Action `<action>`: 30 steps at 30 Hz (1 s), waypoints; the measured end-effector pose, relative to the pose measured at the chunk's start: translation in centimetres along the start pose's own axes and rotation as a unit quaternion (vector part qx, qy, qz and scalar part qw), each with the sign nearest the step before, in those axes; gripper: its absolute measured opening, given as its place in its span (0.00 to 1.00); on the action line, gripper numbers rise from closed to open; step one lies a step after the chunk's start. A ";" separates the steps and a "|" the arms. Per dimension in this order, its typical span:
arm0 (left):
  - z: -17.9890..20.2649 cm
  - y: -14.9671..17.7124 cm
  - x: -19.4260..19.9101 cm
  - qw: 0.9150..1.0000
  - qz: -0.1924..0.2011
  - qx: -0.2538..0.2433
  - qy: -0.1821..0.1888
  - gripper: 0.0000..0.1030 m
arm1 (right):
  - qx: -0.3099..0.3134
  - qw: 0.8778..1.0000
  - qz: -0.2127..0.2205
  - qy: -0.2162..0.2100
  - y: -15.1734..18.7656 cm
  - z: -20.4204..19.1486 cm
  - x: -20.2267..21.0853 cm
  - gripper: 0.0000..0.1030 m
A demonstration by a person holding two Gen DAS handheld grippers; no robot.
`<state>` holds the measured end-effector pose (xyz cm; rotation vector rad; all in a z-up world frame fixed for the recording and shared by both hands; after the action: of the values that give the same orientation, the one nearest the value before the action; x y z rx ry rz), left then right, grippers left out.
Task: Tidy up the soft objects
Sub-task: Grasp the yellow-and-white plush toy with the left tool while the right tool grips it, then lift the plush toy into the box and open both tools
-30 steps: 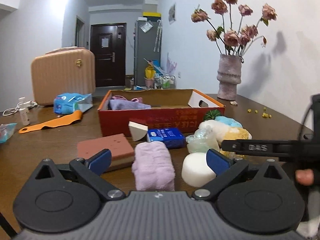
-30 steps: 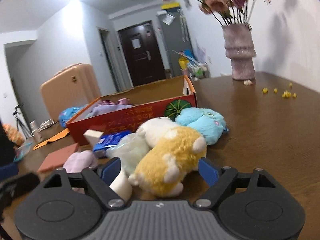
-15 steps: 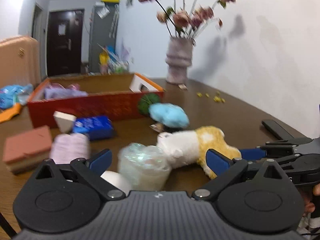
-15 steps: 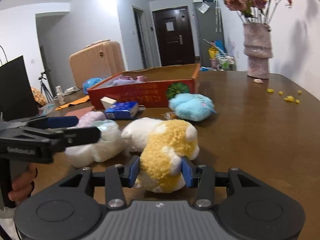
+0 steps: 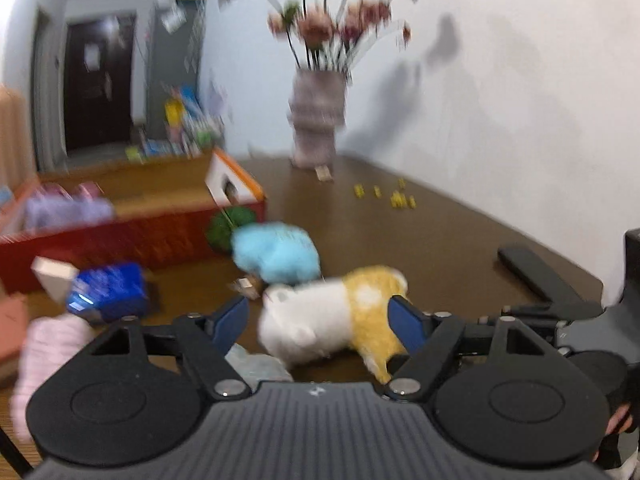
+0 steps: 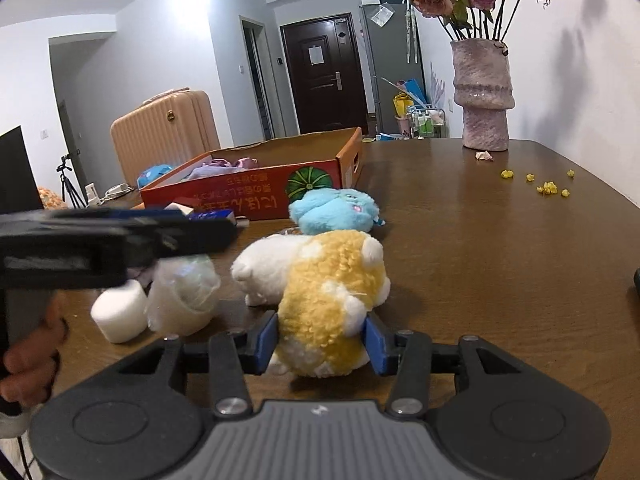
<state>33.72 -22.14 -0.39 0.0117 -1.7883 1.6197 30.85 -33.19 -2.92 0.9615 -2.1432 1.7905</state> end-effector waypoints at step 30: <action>-13.8 -14.0 -1.7 0.992 0.020 0.121 0.012 0.58 | 0.082 0.992 0.048 -0.077 -16.8 -7.0 -4.2 0.39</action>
<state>48.06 -13.83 10.34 0.0686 -1.5743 1.8490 42.11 -26.17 10.31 1.0839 -2.1930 2.0281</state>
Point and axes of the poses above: each gripper's, at about its wrist camera, not at the fingertips, and x roughly against the way its jaws point, z to its right, y to its underside, the point moved 8 cm from there along -x, roughly the way its jaws point, and after that the axes turned 5 degrees about -x, right-handed, at the moved point
